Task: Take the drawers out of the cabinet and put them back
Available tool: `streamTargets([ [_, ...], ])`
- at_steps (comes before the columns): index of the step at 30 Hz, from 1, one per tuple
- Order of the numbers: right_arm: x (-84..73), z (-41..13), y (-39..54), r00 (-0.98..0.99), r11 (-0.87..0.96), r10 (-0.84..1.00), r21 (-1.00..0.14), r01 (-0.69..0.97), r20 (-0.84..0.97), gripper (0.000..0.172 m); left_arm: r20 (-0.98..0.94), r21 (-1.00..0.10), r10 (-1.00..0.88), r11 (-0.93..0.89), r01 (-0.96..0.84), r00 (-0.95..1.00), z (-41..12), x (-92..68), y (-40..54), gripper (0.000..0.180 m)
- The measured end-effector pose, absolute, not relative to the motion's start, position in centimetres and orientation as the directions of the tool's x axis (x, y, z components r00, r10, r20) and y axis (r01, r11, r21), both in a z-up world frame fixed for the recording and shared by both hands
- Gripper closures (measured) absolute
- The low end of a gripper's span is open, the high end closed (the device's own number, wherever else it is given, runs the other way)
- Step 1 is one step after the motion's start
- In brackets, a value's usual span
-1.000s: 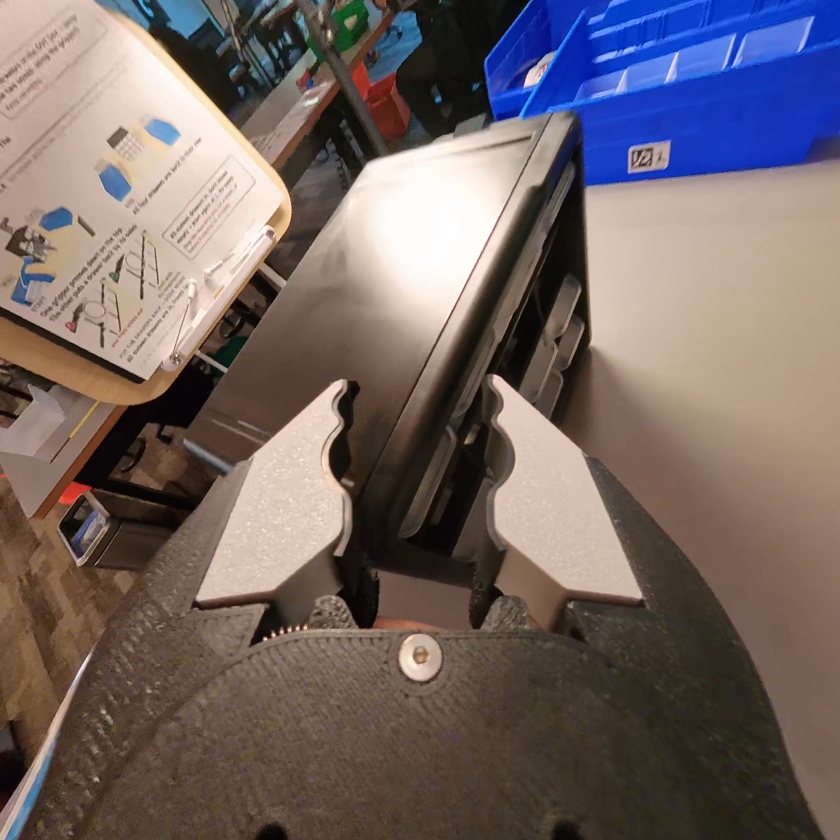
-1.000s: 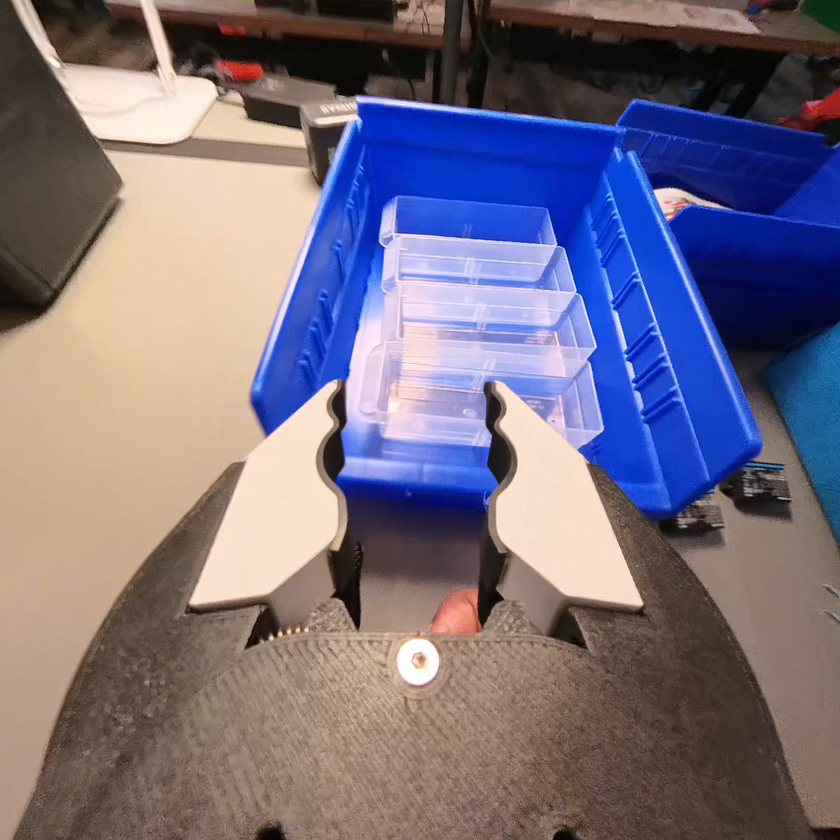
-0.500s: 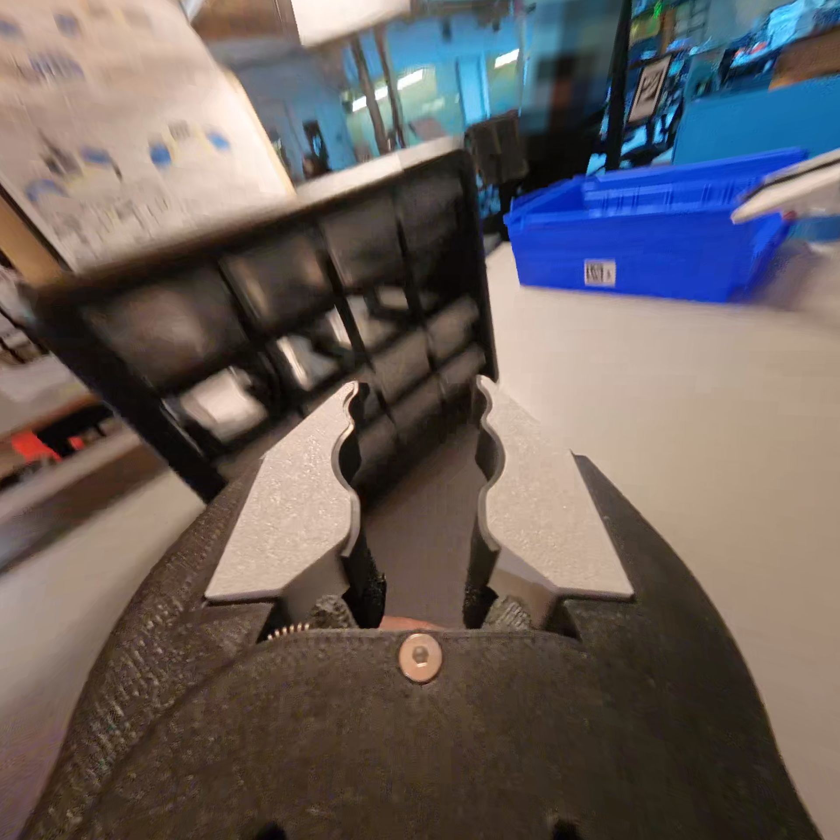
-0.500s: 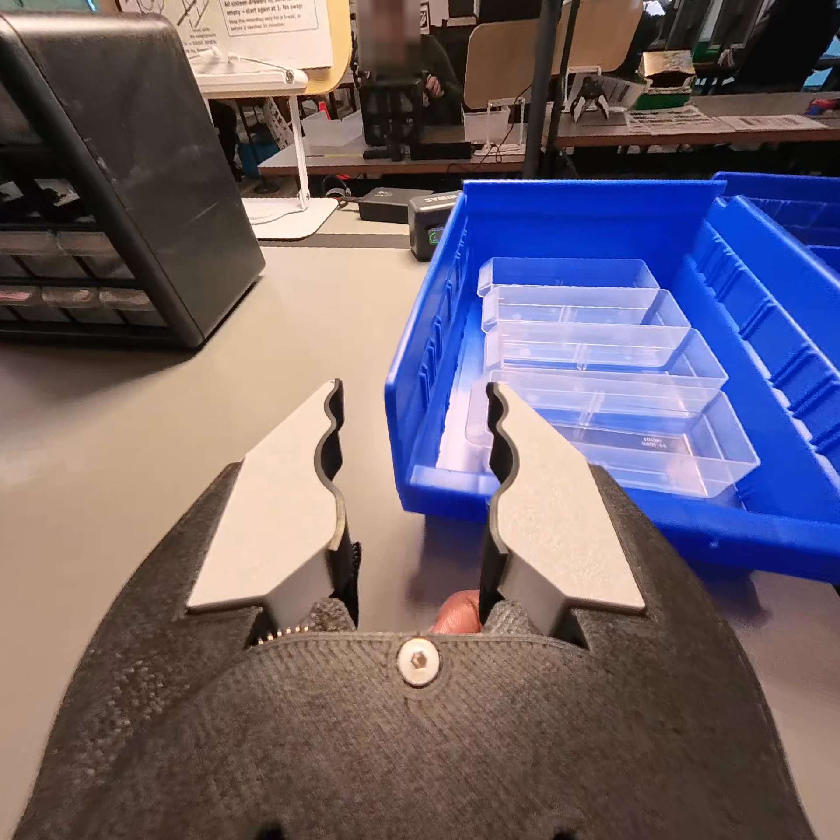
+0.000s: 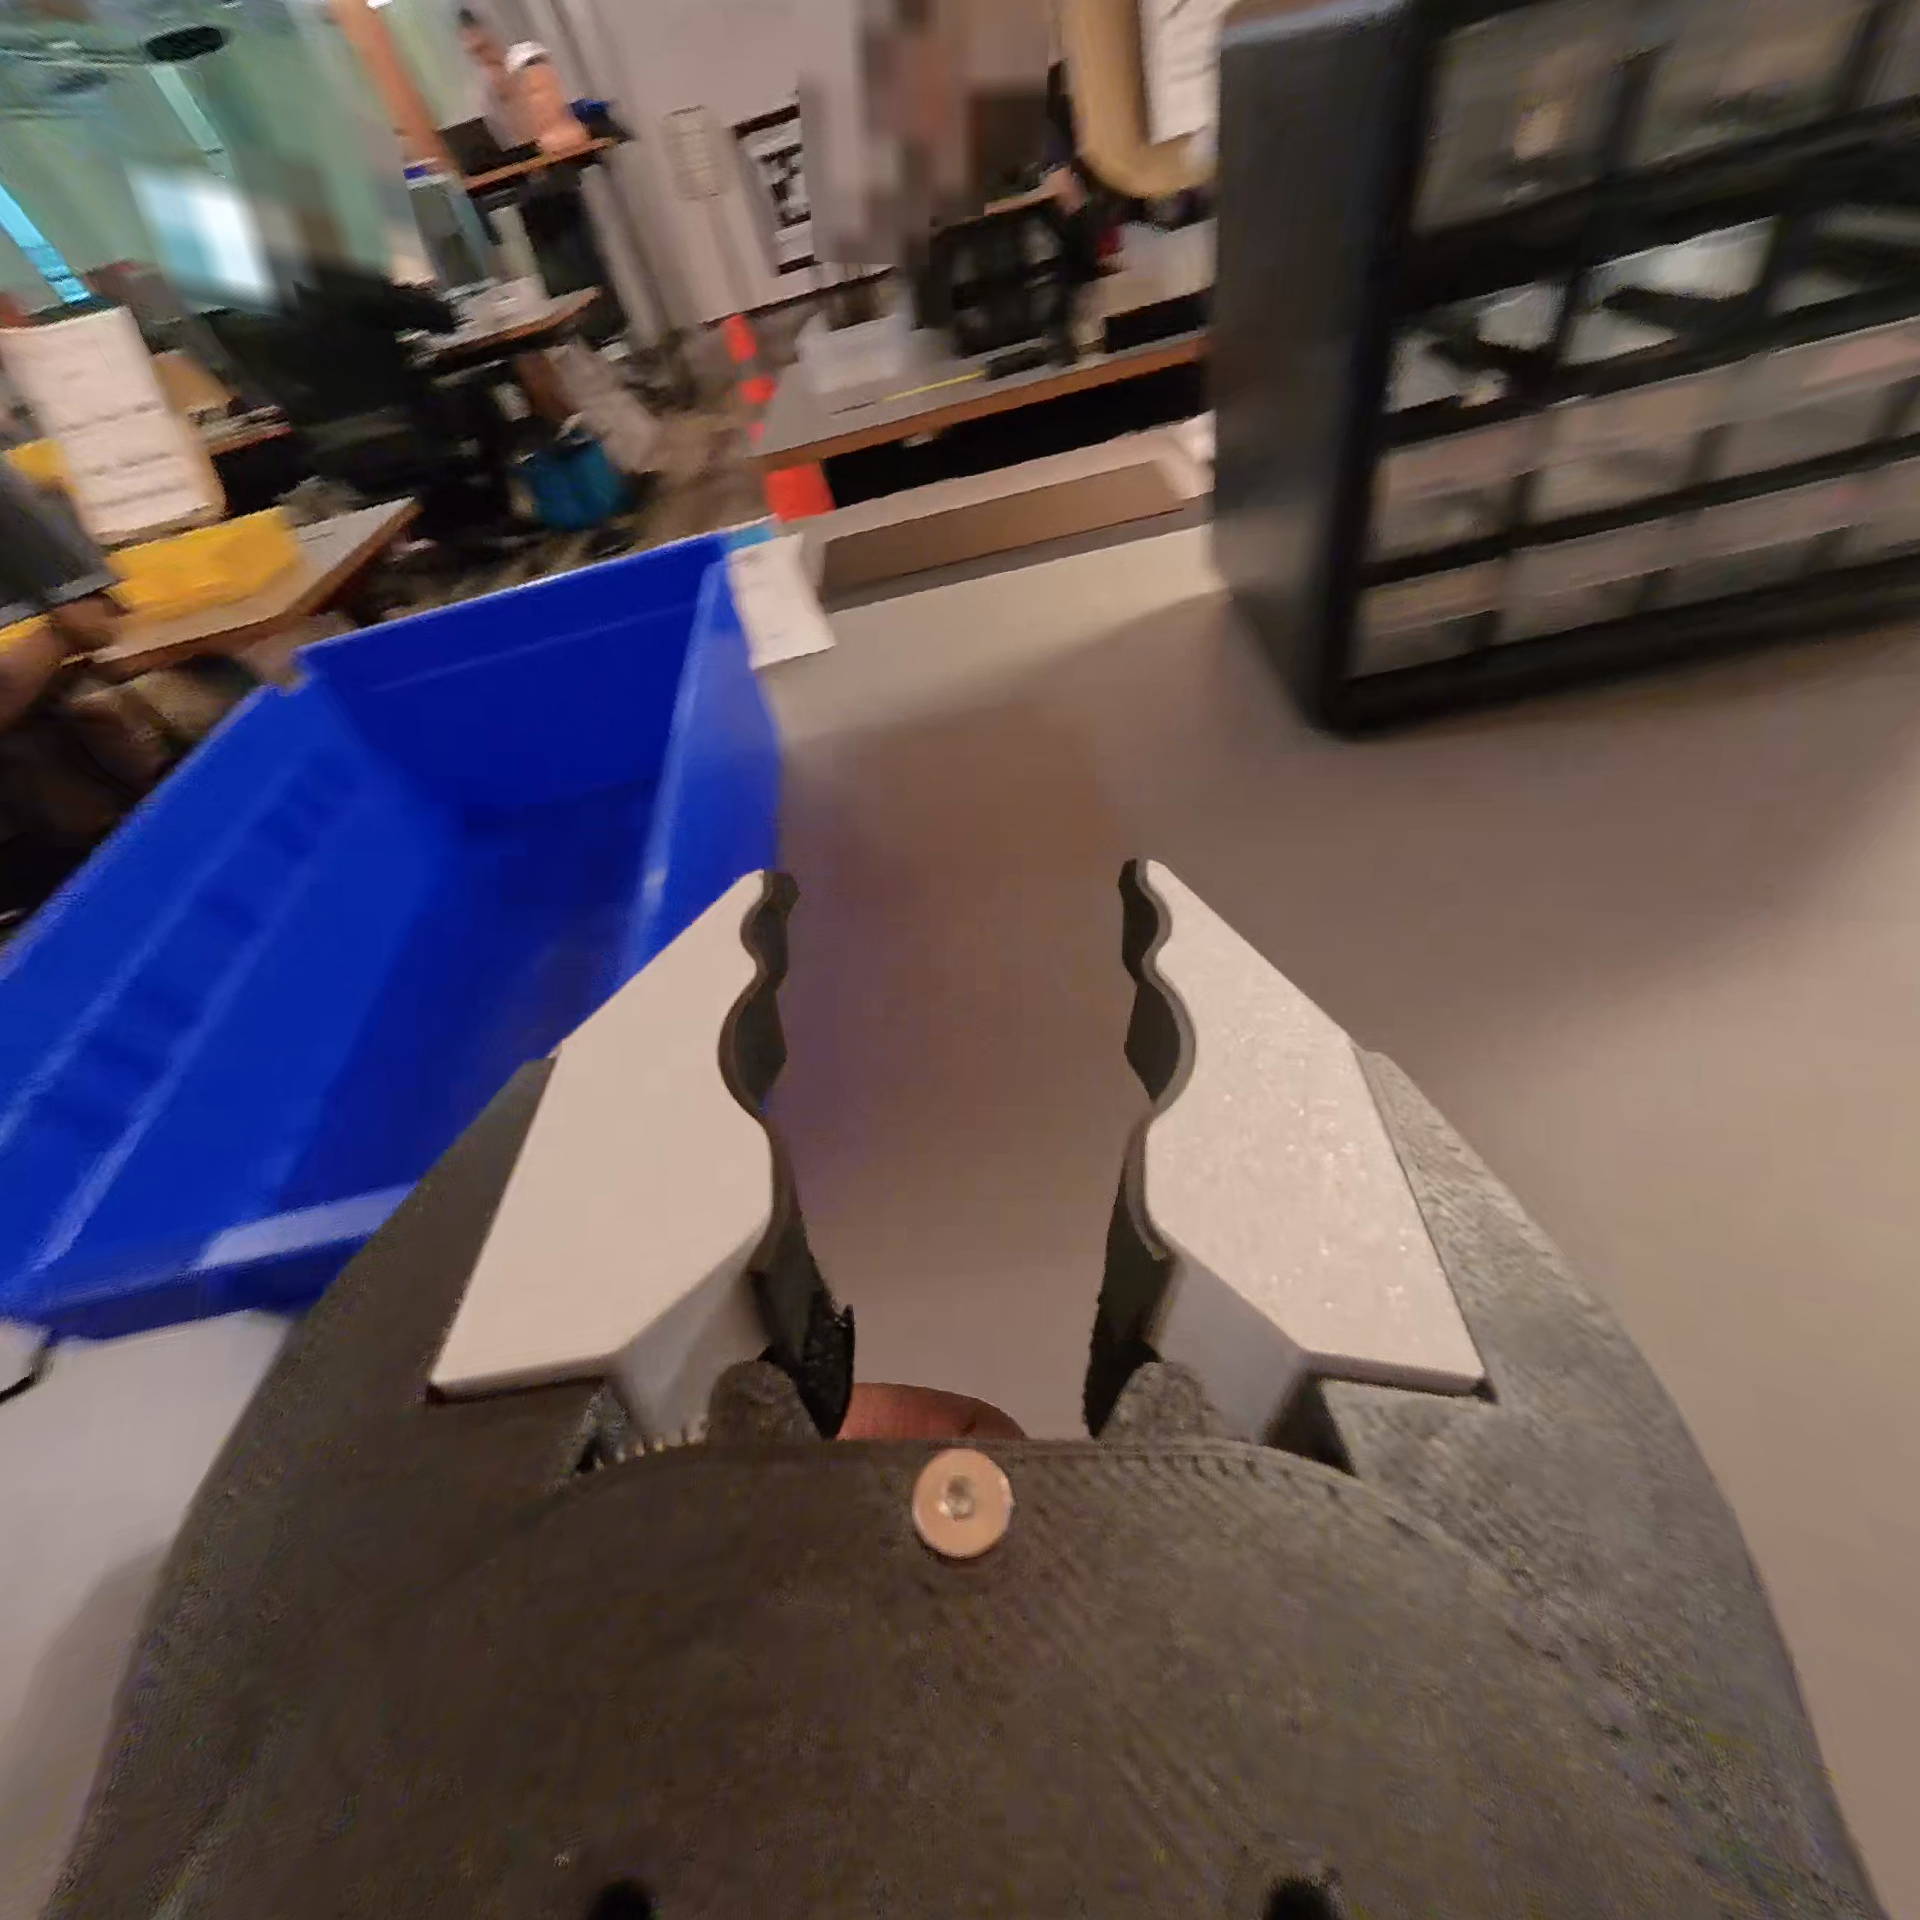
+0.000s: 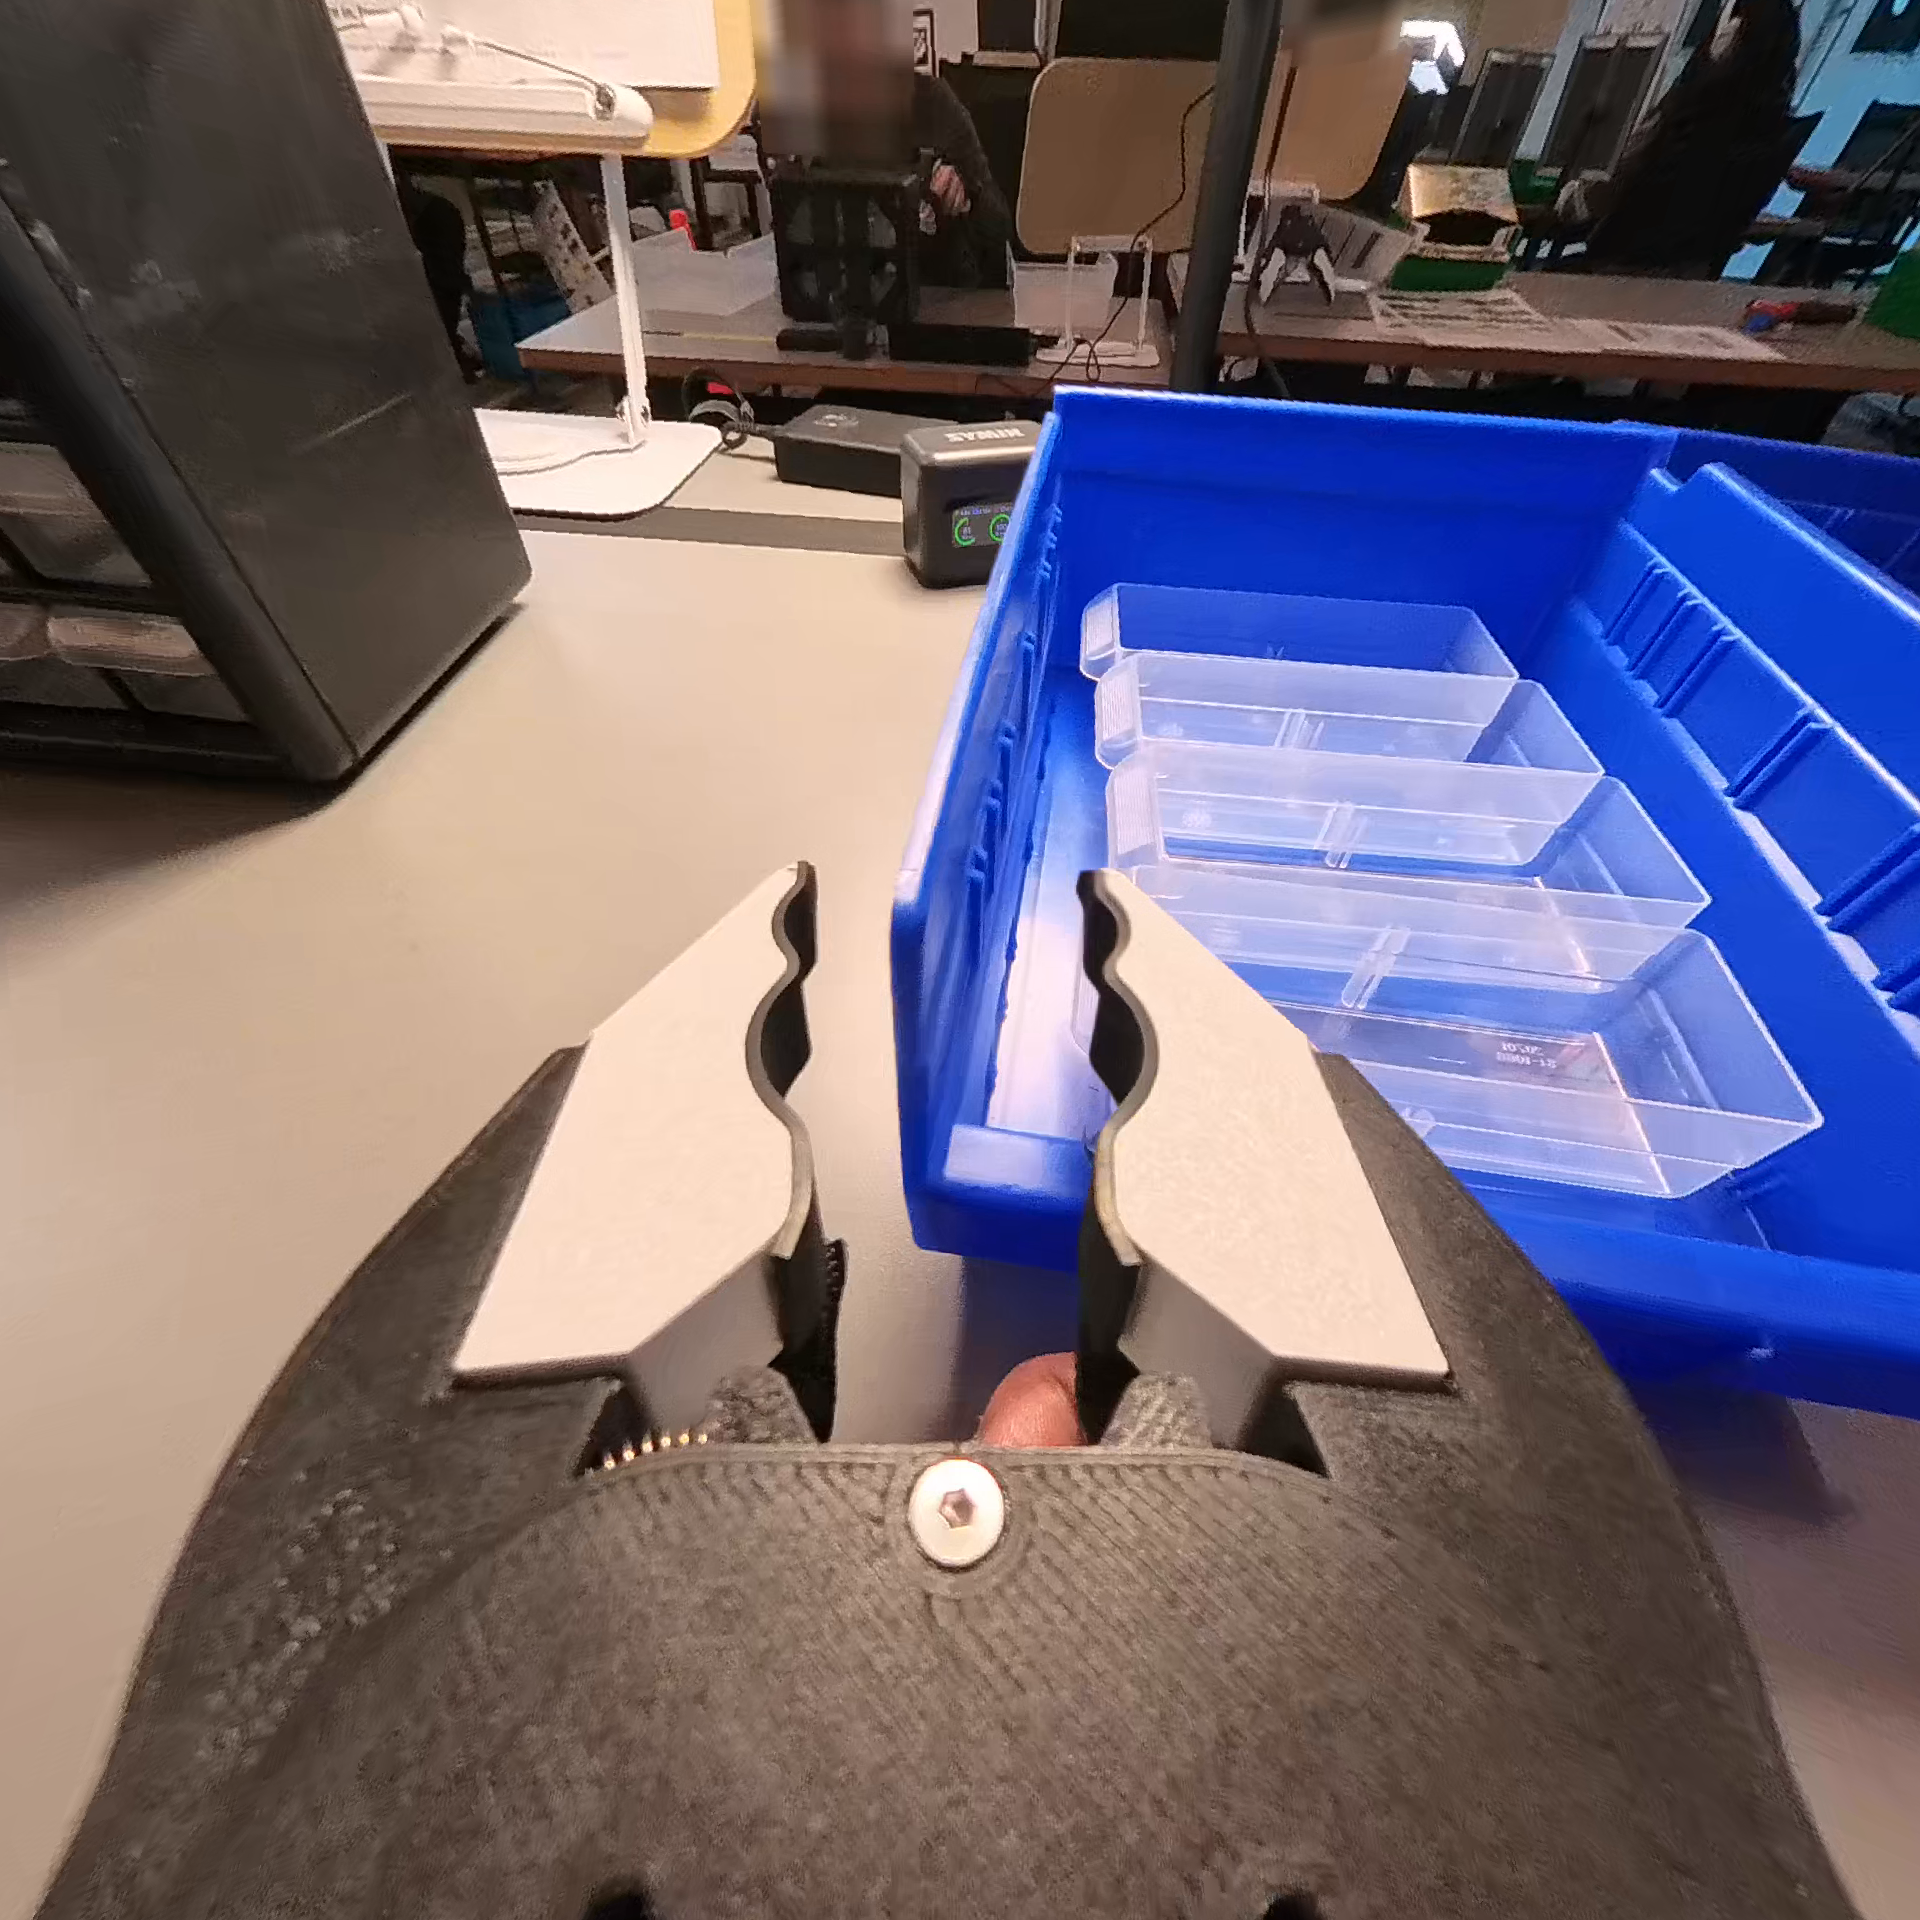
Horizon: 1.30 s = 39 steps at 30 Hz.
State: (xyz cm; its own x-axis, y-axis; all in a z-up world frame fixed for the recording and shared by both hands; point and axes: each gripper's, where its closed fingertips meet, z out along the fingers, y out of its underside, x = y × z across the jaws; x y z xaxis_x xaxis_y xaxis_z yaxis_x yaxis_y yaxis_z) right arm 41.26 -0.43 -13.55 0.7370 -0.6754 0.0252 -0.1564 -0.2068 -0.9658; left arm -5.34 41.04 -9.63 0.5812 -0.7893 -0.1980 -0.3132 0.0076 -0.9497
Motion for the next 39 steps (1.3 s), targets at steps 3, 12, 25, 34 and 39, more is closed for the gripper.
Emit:
streamTargets([
  [3,41.3,-13.7,-0.6,0.721,-0.221,-0.692,-0.963,-0.154,0.043,0.118,-0.222,-0.927,-0.716,-0.057,-0.372,0.662,-10.9,-8.2,44.0,0.112],
  [12,42.2,-13.8,-1.0,0.693,-0.255,-0.715,-0.958,-0.131,0.096,0.161,-0.199,-0.888,-0.657,-0.194,-0.417,0.727,-14.7,-8.6,50.4,0.123],
  [25,36.0,-13.9,-6.3,0.779,-0.288,-0.617,-0.953,-0.089,0.114,0.166,-0.206,-0.905,-0.717,-0.119,-0.408,0.666,-14.6,-7.4,48.2,0.177],
  [34,28.3,-13.7,-9.2,0.904,-0.313,-0.372,-0.945,0.092,0.211,0.166,-0.141,-0.945,-0.83,-0.049,-0.322,0.539,-10.3,-8.5,42.1,0.178],
  [39,24.3,-13.6,-10.9,0.958,-0.27,-0.191,-0.95,0.156,0.212,0.166,-0.038,-0.971,-0.898,-0.071,-0.229,0.439,-8.0,-9.4,38.9,0.178],
])
